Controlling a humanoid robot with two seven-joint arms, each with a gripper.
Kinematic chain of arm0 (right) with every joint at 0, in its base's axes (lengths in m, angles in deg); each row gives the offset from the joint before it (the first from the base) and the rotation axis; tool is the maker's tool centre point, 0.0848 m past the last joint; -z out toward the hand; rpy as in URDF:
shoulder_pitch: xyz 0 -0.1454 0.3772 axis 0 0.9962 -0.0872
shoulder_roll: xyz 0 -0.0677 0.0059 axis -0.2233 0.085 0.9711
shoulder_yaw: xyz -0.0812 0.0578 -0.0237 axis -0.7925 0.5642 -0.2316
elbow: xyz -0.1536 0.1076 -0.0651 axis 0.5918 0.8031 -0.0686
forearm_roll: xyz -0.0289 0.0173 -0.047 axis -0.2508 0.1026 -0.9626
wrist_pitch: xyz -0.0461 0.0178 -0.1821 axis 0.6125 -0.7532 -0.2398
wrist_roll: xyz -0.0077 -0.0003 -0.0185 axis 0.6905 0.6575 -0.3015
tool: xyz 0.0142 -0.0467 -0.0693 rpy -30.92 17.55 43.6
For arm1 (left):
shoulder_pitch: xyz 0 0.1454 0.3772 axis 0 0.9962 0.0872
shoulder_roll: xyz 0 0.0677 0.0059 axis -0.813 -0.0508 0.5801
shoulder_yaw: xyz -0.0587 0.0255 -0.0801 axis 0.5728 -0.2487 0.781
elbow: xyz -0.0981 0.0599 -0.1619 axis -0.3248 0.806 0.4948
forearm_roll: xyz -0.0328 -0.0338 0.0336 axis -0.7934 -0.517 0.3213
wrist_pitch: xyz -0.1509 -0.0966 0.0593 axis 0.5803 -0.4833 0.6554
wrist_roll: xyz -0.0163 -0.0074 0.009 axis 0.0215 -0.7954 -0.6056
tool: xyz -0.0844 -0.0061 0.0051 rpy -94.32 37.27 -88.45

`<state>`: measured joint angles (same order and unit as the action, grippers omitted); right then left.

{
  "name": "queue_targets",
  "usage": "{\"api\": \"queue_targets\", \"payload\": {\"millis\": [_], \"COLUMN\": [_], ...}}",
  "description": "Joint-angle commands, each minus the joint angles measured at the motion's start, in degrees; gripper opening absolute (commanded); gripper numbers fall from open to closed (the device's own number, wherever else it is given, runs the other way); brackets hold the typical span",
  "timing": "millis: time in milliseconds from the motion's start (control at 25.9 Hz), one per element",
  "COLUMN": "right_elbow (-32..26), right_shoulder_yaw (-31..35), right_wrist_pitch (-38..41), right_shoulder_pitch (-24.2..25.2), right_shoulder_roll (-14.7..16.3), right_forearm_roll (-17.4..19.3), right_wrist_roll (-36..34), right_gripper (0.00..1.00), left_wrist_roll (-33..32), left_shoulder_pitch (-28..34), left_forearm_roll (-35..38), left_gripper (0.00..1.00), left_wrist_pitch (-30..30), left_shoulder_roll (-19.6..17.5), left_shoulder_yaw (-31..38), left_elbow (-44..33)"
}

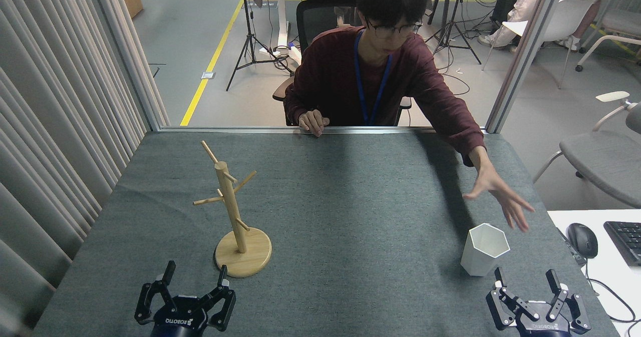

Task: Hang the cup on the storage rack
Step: 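Move the right gripper forward to the white hexagonal cup and grasp it, then lift the cup with the right gripper and carry it toward the left gripper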

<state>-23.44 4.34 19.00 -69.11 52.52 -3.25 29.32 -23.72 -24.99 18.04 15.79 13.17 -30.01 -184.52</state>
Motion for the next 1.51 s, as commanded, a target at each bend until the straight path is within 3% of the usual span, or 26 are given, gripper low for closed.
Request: {"api": "queue_targets", "payload": {"millis": [0,155,387,580,928,1470], "right_elbow": [0.94,9.29,14.12,19.22,23.70,34.95], "right_shoulder_yaw": [0.02,-0.50,-2.79,-4.37,-4.20,-4.28], "right_wrist_pitch": [-0.02,0.16,0.86,0.86,0.95,0.16], "right_shoulder_pitch": [-0.17,-3.51,-9.22,-13.79,-16.52,-25.04], "right_shoulder_roll": [0.14,0.23,0.40,0.23,0.40,0.14], "right_forearm_roll": [-0.05,-1.19,-1.98,-5.24,-4.80,-5.06], "right_wrist_roll": [0.00,0.00,0.18,0.18,-0.17,-0.44], "right_gripper": [0.98,0.98,0.98,0.98,0.98,0.98], "left_wrist_roll": [0.00,0.62,2.11,2.11,2.20,2.29], "left_shoulder_pitch": [0.09,0.18,0.18,0.18,0.18,0.27], "left_forearm_roll": [0.00,0.00,-0.09,-0.09,-0.17,-0.09], "left_gripper": [1.00,1.00,1.00,1.00,1.00,1.00], "left_wrist_pitch": [0.02,-0.15,-1.91,-1.91,-2.00,-2.00], "left_shoulder_roll": [0.00,0.08,-0.09,-0.09,-0.09,-0.09], "left_shoulder_yaw": [-0.31,-0.40,-0.58,-0.58,-0.58,-0.49], "left_elbow": [0.30,3.38,3.38,3.38,3.38,3.29]}}
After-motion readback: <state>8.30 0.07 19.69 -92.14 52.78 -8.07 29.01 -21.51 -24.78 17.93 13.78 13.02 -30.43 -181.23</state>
